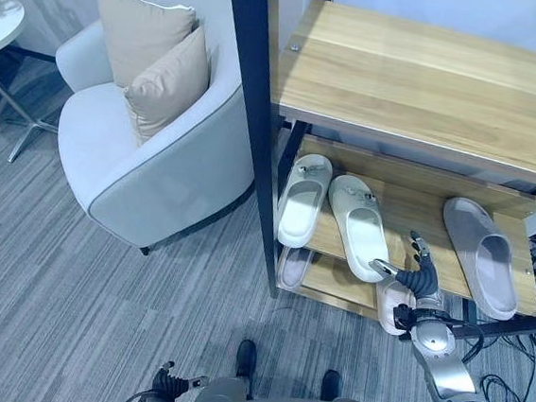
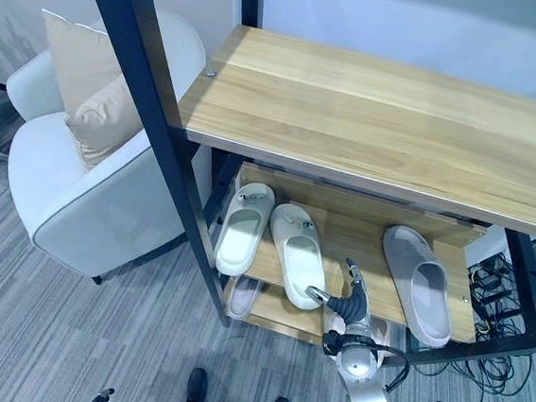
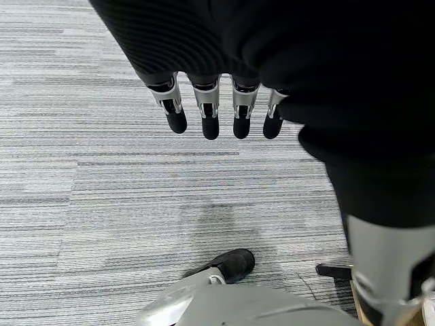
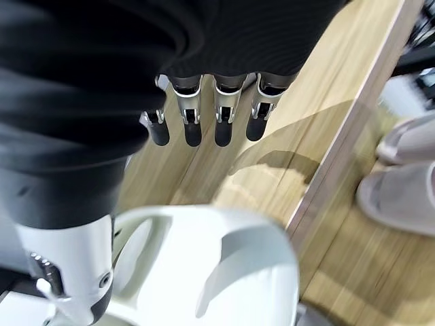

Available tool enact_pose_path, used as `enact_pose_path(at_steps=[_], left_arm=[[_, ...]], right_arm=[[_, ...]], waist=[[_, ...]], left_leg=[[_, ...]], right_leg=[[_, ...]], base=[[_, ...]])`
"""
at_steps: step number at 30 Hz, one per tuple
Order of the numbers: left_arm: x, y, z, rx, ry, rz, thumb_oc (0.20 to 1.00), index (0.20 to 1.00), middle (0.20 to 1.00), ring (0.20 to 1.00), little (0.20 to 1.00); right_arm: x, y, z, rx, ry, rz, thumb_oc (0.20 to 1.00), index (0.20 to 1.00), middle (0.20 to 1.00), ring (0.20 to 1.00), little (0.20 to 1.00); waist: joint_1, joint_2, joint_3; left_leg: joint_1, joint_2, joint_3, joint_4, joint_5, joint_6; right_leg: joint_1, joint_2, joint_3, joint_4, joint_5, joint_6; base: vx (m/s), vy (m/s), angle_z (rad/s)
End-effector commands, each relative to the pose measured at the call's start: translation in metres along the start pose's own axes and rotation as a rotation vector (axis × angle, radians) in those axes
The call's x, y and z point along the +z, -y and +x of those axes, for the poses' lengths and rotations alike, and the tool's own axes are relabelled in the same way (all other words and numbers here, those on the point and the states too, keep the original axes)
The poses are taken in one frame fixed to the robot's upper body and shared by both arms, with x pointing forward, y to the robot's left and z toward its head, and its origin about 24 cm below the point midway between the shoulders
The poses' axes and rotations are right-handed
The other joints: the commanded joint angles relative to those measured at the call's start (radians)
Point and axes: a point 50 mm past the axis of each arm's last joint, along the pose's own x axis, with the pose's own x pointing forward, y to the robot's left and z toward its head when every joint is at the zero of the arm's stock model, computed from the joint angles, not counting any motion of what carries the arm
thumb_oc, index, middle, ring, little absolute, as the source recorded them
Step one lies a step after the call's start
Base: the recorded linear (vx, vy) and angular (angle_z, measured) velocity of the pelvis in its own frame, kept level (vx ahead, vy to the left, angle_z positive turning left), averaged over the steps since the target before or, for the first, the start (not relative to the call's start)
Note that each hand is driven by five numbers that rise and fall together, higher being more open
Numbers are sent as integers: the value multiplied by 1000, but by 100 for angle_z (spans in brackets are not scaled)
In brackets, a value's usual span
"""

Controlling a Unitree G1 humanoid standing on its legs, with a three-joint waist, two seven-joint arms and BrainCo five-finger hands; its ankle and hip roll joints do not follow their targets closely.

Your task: Arrange the slippers neatly on the shoe rack.

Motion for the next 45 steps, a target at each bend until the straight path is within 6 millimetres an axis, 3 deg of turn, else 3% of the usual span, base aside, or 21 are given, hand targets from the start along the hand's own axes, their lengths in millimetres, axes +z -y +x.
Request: enact_pose_path(at_steps=[1, 14, 28, 45], left_arm=[[4, 14, -1, -48, -7, 19, 1000, 1000, 1000, 1000, 1000], [6, 16, -1, -59, 2, 23, 1000, 1000, 1000, 1000, 1000], [6, 17, -2, -60, 4, 30, 1000, 1000, 1000, 1000, 1000], [0, 16, -3, -52, -16, 28, 1000, 1000, 1000, 1000, 1000]], right_arm=[[29, 4, 6, 7, 141, 118, 1000, 1000, 1000, 1000, 1000], [22, -13, -9, 105, 100, 210, 1000, 1000, 1000, 1000, 1000], [35, -30, -2, 172, 130, 227, 1000, 1000, 1000, 1000, 1000], [42, -29, 11, 153, 135, 256, 1000, 1000, 1000, 1000, 1000]], waist=[[20, 6, 23], [8, 14, 20], [24, 17, 29], [39, 29, 28]], left_leg=[[37, 35, -49, 19, -124, -30], [48, 38, -46, 16, -124, -34], [41, 38, -55, 14, -119, -36], [41, 34, -64, 11, -119, -37]], right_leg=[[12, -19, 4, 31, -10, 43], [12, -19, 5, 37, -9, 42], [7, -16, -8, 36, -14, 38], [12, -20, -23, 38, -20, 37]], base=[[0, 0, 0], [0, 0, 0], [0, 0, 0], [8, 3, 3]])
